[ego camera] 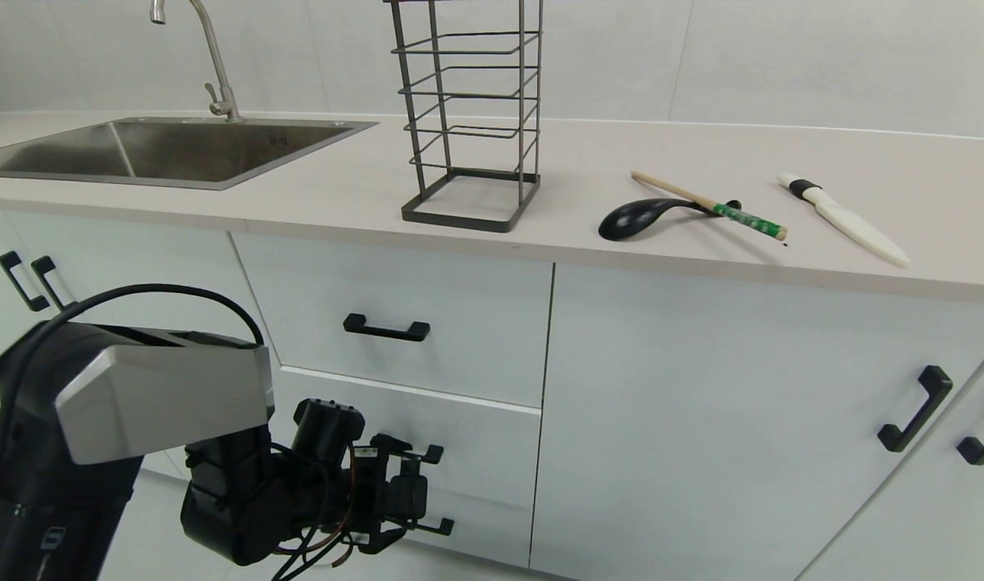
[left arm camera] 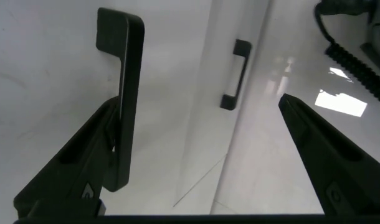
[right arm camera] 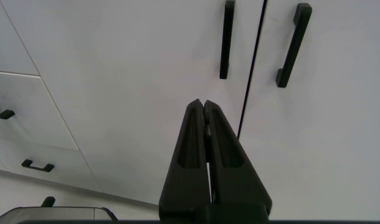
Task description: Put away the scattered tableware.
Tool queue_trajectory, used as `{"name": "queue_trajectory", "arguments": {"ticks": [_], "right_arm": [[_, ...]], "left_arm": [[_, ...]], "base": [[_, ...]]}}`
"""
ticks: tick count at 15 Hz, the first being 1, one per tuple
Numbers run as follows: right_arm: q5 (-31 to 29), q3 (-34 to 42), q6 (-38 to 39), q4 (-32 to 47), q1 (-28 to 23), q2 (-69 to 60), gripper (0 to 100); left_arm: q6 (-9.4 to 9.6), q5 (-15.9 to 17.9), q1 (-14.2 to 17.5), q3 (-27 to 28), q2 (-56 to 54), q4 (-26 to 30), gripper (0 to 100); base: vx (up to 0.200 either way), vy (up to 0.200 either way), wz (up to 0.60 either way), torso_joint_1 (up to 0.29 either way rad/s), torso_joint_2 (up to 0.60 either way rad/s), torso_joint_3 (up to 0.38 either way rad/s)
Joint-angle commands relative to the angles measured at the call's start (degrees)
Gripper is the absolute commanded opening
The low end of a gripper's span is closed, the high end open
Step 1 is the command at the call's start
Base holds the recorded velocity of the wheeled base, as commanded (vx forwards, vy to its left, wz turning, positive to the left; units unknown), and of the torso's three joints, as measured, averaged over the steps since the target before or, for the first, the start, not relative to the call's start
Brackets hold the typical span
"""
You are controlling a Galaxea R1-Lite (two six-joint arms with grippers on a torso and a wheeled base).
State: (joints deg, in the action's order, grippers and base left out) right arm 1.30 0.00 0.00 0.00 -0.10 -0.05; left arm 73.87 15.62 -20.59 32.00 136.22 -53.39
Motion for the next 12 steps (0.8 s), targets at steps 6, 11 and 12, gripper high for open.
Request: {"name": "queue_trajectory", "arguments": {"ticks": [6, 11, 12], "right_arm": [[0.01, 0.0, 0.0, 0.0, 0.01, 0.05, 0], [0.01, 0.0, 0.0, 0.0, 0.01, 0.05, 0], [0.01, 0.0, 0.0, 0.0, 0.01, 0.05, 0]], "left_arm": [[0.04, 0.12, -0.15, -2.82, -0.95, 0.13, 100], [-0.31, 0.12, -0.15, -10.55, -14.66, 0.57, 100], [-0.66, -0.15, -0.15, -14.07, -19.76, 0.57, 100]], "base": [[0.0, 0.0, 0.0, 0.0, 0.0, 0.0], [0.0, 0.0, 0.0, 0.0, 0.0, 0.0], [0.0, 0.0, 0.0, 0.0, 0.0, 0.0]]}}
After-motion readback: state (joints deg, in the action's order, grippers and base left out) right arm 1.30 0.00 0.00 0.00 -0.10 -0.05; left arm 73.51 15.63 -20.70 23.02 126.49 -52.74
